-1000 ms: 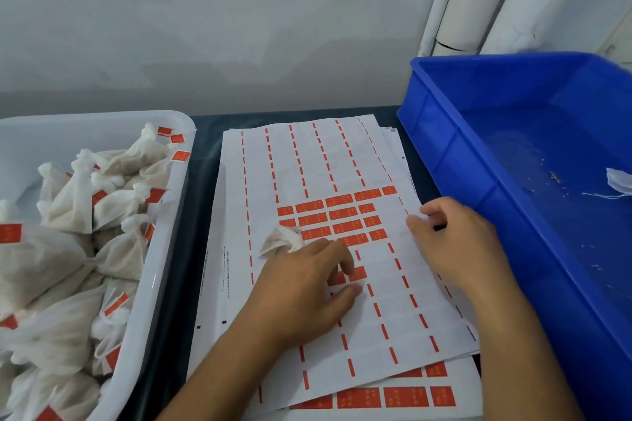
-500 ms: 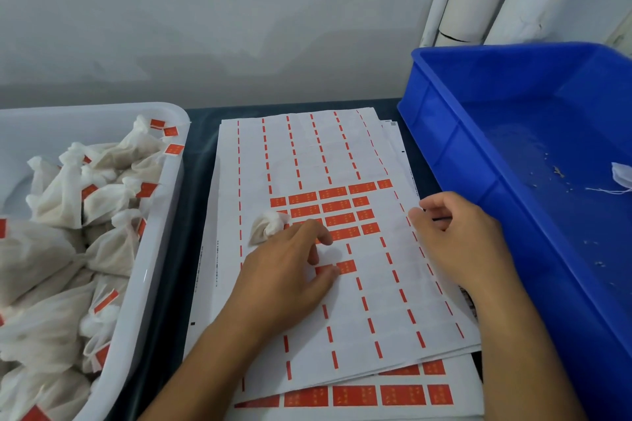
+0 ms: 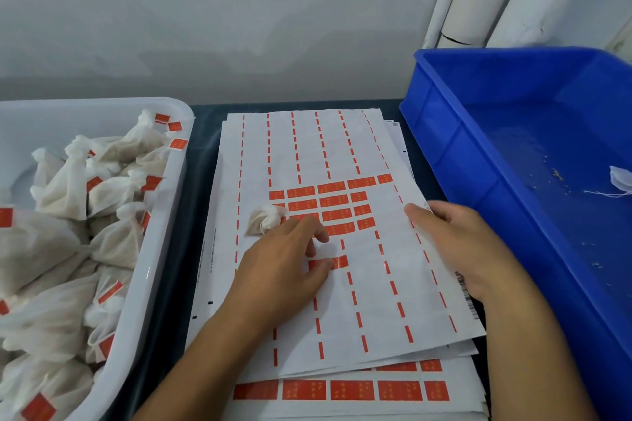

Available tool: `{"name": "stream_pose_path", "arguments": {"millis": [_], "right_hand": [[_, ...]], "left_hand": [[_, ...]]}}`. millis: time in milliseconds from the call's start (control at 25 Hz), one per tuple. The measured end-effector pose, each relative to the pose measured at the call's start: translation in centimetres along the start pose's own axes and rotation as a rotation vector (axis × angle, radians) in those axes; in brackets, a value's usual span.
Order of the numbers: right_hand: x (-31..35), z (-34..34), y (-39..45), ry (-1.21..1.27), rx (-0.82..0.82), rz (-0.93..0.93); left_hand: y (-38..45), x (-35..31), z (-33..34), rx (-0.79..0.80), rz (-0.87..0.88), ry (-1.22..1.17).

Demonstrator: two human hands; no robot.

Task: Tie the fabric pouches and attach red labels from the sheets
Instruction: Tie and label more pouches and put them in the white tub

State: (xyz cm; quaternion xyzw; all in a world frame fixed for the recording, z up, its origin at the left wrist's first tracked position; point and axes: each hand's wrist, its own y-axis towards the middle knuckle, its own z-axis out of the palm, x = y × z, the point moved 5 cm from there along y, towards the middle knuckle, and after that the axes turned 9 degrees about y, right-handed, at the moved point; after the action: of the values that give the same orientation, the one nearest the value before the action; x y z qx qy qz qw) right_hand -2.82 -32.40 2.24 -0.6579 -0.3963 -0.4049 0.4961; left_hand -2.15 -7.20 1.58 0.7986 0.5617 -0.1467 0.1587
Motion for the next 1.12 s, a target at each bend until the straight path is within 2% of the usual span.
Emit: {"name": "stream_pose_path", "arguments": {"millis": [160, 320, 600, 720, 920, 1120], "right_hand": [[-0.1, 1.0, -0.6, 0.150, 0.219, 0.060], [-0.1, 1.7, -0.8, 0.381, 0.279, 0.102], [-0.9, 5.1, -1.2, 0.720, 0.361, 0.307], [-1.0, 5.9, -1.0, 0.766, 0.376, 0.315], [-0.9, 6.8, -1.1, 0.768, 0.435, 0.215], [-1.3, 6.9, -1.0, 0.769, 0.359, 0.207]], "left_hand": [[0.0, -0.2, -0.1, -0.006, 0.005, -0.023], [-0.1, -0.4, -0.5, 0.026, 0.014, -0.076], [-0.3, -0.7, -0.7, 0.009, 0.058, -0.072], [-0.4, -0.7, -0.6, -0.002, 0.063, -0.085], [-0.3, -0.5, -0.9, -0.041, 0.071, -0.064], [-0.3, -0.6, -1.1, -0.025, 0.049, -0.041]]}}
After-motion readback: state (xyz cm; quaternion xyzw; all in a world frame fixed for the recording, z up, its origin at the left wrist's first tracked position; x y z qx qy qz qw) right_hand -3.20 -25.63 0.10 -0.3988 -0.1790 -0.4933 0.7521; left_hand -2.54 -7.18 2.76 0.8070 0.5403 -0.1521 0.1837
